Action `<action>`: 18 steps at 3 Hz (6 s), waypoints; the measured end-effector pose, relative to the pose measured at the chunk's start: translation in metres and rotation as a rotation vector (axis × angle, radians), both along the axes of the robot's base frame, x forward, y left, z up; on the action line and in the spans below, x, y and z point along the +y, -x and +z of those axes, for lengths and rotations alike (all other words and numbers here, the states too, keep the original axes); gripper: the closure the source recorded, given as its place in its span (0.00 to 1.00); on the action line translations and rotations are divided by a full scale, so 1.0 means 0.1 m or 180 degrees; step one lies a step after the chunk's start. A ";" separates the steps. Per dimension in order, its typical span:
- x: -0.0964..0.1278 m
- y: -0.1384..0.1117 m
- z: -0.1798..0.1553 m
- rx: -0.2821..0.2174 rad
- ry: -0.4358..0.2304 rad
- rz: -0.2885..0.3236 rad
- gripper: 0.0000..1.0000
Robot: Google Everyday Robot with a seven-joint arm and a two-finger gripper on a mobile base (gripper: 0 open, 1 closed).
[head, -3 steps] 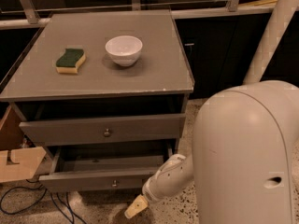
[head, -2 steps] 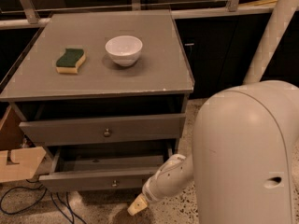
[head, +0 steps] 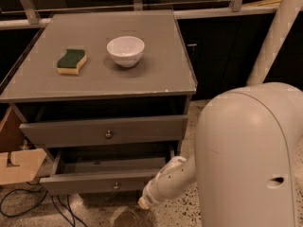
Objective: Close middle drawer
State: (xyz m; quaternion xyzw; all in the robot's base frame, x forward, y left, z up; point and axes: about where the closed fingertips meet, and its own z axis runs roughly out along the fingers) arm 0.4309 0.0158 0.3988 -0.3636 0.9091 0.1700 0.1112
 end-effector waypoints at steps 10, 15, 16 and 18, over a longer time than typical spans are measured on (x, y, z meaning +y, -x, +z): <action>0.27 -0.76 0.38 -0.0505 -0.0037 0.0065 0.26; 0.23 -1.36 0.31 -0.0734 0.0398 -0.0229 1.00; 0.23 -1.36 0.31 -0.0734 0.0398 -0.0229 0.82; 0.23 -1.36 0.31 -0.0734 0.0398 -0.0229 0.27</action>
Offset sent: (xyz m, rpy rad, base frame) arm 0.0741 0.0411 0.0399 -0.0033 -0.2119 0.0021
